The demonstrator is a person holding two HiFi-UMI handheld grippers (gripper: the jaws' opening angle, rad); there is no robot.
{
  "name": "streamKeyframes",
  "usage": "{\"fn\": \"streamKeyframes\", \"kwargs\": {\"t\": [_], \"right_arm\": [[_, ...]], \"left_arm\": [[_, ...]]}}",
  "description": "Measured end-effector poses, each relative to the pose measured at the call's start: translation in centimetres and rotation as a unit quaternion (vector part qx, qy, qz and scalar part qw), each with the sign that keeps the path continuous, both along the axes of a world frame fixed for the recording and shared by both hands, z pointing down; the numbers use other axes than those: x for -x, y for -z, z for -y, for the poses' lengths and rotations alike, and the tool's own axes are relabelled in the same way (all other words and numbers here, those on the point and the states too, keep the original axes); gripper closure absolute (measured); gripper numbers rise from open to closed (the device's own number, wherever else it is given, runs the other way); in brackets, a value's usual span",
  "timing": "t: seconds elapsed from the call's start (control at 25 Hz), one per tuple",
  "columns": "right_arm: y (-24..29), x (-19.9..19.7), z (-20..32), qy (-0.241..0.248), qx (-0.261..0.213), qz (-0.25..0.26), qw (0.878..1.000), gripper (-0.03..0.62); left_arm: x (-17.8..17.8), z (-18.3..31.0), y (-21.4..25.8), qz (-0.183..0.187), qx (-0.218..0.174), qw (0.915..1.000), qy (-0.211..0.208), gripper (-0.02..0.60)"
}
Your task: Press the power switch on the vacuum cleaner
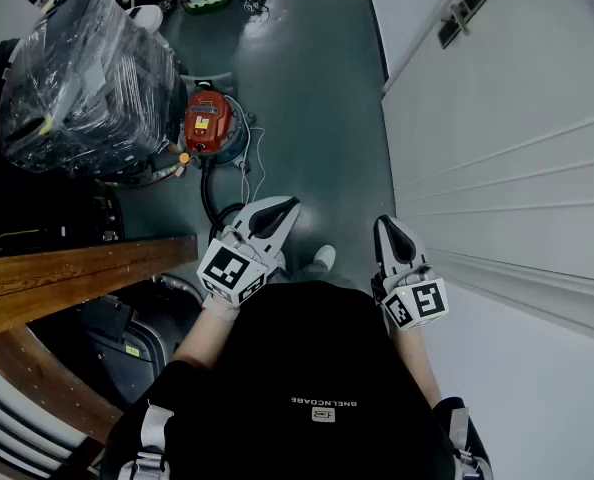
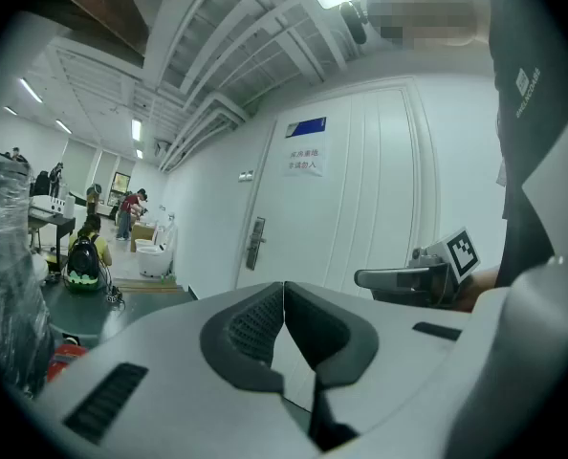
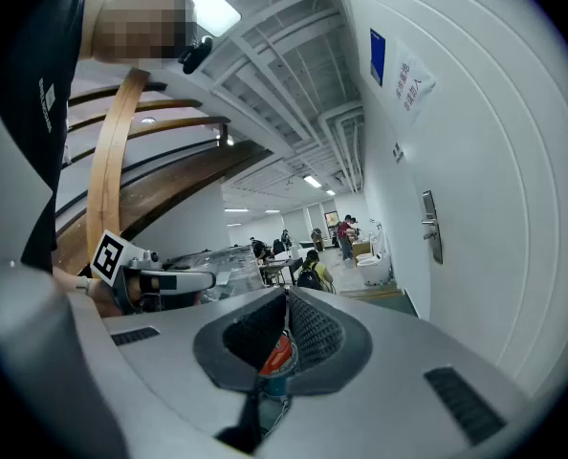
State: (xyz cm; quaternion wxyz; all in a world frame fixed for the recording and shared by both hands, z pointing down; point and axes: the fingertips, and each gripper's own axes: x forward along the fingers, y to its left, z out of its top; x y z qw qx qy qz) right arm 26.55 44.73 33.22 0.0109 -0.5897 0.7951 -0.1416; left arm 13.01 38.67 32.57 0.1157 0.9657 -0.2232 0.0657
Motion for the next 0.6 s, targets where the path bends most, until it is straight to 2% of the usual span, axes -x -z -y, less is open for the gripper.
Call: {"fn": "streamKeyframes", "kwargs": {"t": [0.6], "right_arm": [[0.0,-4.1,0.8,0.027,-0.006,0.018,0.999,0.562]], "left_arm": [[-4.7,0.2,0.1,0.011,-0.009,0.9998,0.012,0.566]]}}
